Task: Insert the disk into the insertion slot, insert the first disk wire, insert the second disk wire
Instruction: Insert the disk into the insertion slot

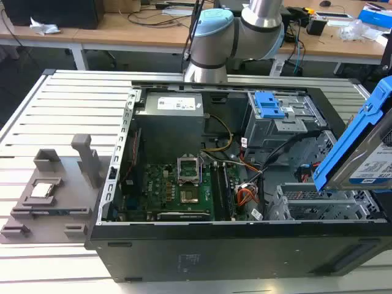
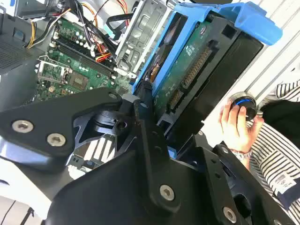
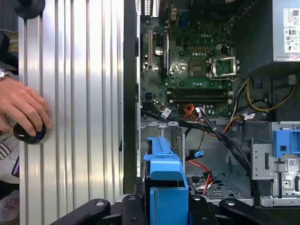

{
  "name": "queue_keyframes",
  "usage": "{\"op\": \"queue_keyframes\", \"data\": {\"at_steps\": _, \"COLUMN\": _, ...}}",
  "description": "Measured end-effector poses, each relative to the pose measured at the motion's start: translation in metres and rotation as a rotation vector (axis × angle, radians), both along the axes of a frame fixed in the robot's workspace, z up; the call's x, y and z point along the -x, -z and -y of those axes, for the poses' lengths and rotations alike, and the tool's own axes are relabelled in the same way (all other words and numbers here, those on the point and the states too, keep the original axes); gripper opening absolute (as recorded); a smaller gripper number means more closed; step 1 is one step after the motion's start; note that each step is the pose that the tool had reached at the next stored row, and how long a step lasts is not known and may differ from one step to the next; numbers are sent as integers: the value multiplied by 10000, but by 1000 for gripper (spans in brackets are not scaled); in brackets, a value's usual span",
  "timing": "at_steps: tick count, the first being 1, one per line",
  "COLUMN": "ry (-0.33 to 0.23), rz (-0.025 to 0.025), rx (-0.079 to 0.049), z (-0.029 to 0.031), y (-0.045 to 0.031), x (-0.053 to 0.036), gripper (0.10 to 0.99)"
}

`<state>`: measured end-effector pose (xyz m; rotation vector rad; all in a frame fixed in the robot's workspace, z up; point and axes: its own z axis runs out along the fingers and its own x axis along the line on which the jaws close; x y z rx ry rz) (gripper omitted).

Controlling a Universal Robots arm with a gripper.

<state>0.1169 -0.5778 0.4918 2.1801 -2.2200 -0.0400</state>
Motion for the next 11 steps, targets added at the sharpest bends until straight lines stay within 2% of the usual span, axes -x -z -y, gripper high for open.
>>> {"op": "queue_keyframes", "data": {"at_steps": 2, "ry": 0, "rz": -1, "rx": 0, "z": -1, "y": 16, "x": 23, "gripper": 361}}
{"op": "queue_keyframes", "data": {"at_steps": 11, "ry": 0, "rz": 0, "rx": 0, "z": -1, "y": 60, "x": 24, "gripper": 361}}
